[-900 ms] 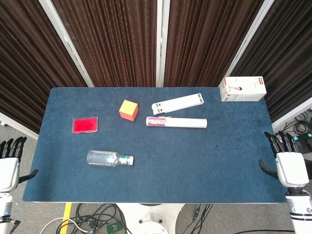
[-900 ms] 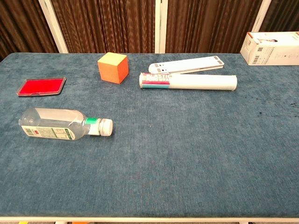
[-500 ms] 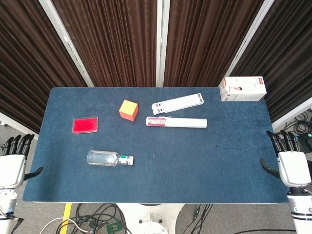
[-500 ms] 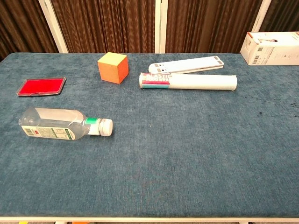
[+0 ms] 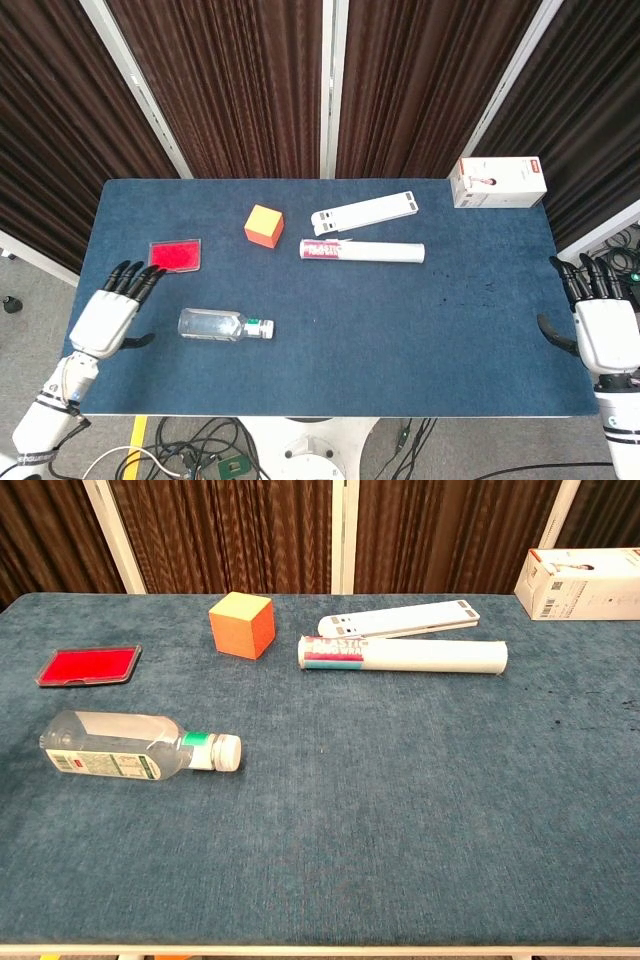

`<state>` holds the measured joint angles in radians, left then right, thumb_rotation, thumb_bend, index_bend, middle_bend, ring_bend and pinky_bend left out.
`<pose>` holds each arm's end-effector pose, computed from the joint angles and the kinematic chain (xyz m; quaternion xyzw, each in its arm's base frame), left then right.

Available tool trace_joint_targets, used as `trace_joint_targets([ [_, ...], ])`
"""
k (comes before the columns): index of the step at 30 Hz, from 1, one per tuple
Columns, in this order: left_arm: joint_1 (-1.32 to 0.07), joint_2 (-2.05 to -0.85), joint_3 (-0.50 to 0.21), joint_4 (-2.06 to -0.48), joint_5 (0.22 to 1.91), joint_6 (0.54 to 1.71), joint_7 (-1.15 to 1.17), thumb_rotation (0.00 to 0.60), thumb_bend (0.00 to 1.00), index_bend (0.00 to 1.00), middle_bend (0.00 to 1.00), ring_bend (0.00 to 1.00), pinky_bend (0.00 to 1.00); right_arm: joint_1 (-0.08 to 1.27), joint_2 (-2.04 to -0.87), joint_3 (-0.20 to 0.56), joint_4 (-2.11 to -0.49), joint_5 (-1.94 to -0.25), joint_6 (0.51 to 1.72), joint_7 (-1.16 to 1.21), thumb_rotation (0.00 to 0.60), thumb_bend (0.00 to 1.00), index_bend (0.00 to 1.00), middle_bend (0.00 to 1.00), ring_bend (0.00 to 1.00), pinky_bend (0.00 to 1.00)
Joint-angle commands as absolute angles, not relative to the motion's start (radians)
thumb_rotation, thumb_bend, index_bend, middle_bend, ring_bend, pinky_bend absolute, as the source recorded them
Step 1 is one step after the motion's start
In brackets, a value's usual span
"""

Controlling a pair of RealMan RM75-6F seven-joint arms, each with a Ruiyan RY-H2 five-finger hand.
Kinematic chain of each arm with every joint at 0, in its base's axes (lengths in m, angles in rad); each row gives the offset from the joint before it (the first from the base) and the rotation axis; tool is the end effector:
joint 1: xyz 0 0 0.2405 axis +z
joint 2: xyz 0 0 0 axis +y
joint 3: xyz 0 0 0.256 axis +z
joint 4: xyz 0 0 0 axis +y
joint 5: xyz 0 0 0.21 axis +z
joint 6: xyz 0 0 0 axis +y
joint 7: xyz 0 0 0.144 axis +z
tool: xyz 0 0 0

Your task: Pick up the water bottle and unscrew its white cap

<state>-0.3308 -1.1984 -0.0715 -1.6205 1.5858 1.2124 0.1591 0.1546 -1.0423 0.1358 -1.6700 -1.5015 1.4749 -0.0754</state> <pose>-0.2486 0.2472 0.0955 -0.7320 -0.3181 -0.3716 0.4743 -0.2822 -0.2180 0.1887 0.6095 -0.3151 0.4092 0.6015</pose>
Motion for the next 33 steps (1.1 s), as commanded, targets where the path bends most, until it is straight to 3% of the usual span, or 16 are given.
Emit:
trace_joint_targets([
  [1,-0.396,-1.243,-0.065,-1.643,1.58,1.12,0.19,0.6,0.0,0.05,0.08,0.01,0.05,0.156,-1.044,0.132,-1.668,-1.497,1.469,-0.072,0.6,0.22,0.08,0.18,0.03,0.03],
  [6,-0.449,-1.311,-0.058,-1.65,1.53,1.023,0.213,0.6,0.0,0.07,0.08,0.02,0.06,0.158,-1.047,0.129,-1.659,-1.486,1.456,-0.064,0.6,0.22,0.08,0.18,0.03,0.03],
  [12,-0.492,-1.414,-0.091,-1.573,1.395,0.952,0.274,0.6,0.0,0.12,0.14,0.1,0.12,0.16,-1.052,0.126,-1.652,-1.485,1.451,-0.055,0.6,0.22,0.08,0.18,0.03,0.03],
  [18,-0.505,-1.482,-0.099,-1.526,1.304,0.937,0.307,0.6,0.0,0.21,0.24,0.18,0.2,0.161,-1.059,0.122,-1.641,-1.478,1.443,-0.044,0.6,0.22,0.08,0.18,0.03,0.03],
  [28,-0.513,-1.51,-0.083,-1.486,1.23,0.933,0.338,0.6,0.0,0.22,0.26,0.2,0.25,0.163,-1.066,0.119,-1.633,-1.472,1.435,-0.042,0.6,0.22,0.08,0.18,0.03,0.03],
  [33,-0.506,-1.514,-0.075,-1.477,1.213,0.941,0.32,0.6,0.06,0.25,0.28,0.21,0.27,0.163,-1.066,0.119,-1.632,-1.468,1.435,-0.043,0.6,0.22,0.08,0.18,0.03,0.03],
])
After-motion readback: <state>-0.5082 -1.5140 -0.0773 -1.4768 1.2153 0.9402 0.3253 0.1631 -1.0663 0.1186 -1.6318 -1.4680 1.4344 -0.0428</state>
